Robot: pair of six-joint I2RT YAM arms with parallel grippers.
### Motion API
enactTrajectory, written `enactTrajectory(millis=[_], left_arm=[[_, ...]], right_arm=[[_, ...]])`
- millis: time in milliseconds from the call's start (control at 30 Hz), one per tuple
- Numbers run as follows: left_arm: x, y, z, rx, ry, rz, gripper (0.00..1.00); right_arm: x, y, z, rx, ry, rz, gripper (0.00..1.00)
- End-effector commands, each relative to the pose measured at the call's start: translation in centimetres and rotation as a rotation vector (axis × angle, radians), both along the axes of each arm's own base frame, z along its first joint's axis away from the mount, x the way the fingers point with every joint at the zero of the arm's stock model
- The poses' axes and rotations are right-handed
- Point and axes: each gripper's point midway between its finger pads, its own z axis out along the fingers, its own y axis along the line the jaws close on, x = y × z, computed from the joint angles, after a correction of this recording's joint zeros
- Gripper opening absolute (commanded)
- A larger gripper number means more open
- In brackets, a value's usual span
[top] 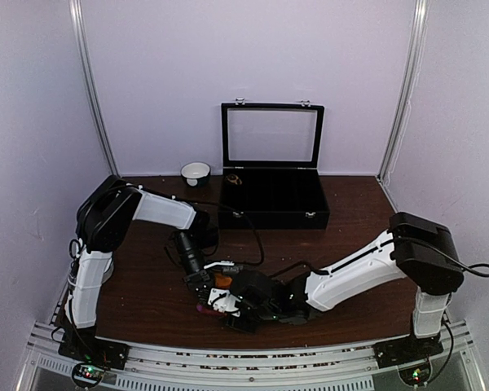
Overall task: Roll the socks
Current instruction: Roll the sock at the center of the board.
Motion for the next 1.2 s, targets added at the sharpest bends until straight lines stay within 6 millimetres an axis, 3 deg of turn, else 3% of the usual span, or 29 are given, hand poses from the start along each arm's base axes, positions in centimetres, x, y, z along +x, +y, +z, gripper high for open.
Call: enactTrajectory(millis=[0, 100, 200, 233, 267, 300, 367, 633, 700, 833, 933, 1167], left_arm=[[-0.7, 0.7, -1.1, 0.008, 0.009, -0.049, 0.05], [-1.2, 0.4, 0.2, -0.044, 0.048, -0.059, 0.09], [-1.1, 0.1, 1.1, -0.085, 0.038, -0.061, 0.17], [-1.0, 0.0, 1.5, -0.099, 0.026, -0.06, 0.27], [-0.7, 0.0, 2.0, -0.118, -0.002, -0.058, 0.84], [-0.2, 0.1, 2.4, -0.126, -0.047, -0.053, 0.96], [1.1, 0.2, 3.5, -0.167, -0.18, -0.028, 0.98], [6.5, 2.2, 8.5, -0.244, -0.835, 0.083, 0.98], [6.8, 2.7, 8.4, -0.227, -0.874, 0.087, 0.98], [5.5, 3.0, 7.8, -0.243, -0.833, 0.069, 0.98], [5.2, 3.4, 7.3, -0.258, -0.859, 0.073, 0.98], [7.9, 4.1, 4.8, -0.114, -0.906, 0.152, 0.98]], right_arm=[[1.4, -0.1, -1.4, -0.002, 0.028, -0.04, 0.45], [1.5, -0.4, -2.2, -0.018, 0.057, -0.041, 0.41], [0.5, -0.9, -3.0, -0.03, 0.145, -0.021, 0.27], [0.2, -1.2, -3.3, -0.037, 0.181, -0.025, 0.21], [-0.1, -1.5, -3.6, -0.043, 0.216, -0.032, 0.17], [-0.4, -1.8, -4.0, -0.049, 0.253, -0.044, 0.12], [-1.0, -2.5, -4.8, -0.07, 0.325, -0.074, 0.07], [-1.8, -3.1, -6.3, -0.097, 0.608, -0.243, 0.06], [-1.7, -3.5, -7.1, -0.106, 0.661, -0.28, 0.06], [-1.9, -4.3, -8.9, -0.169, 0.706, -0.332, 0.05], [-1.9, -4.4, -8.9, -0.189, 0.721, -0.358, 0.03], [-1.9, -3.7, -8.7, -0.165, 0.836, -0.471, 0.01]])
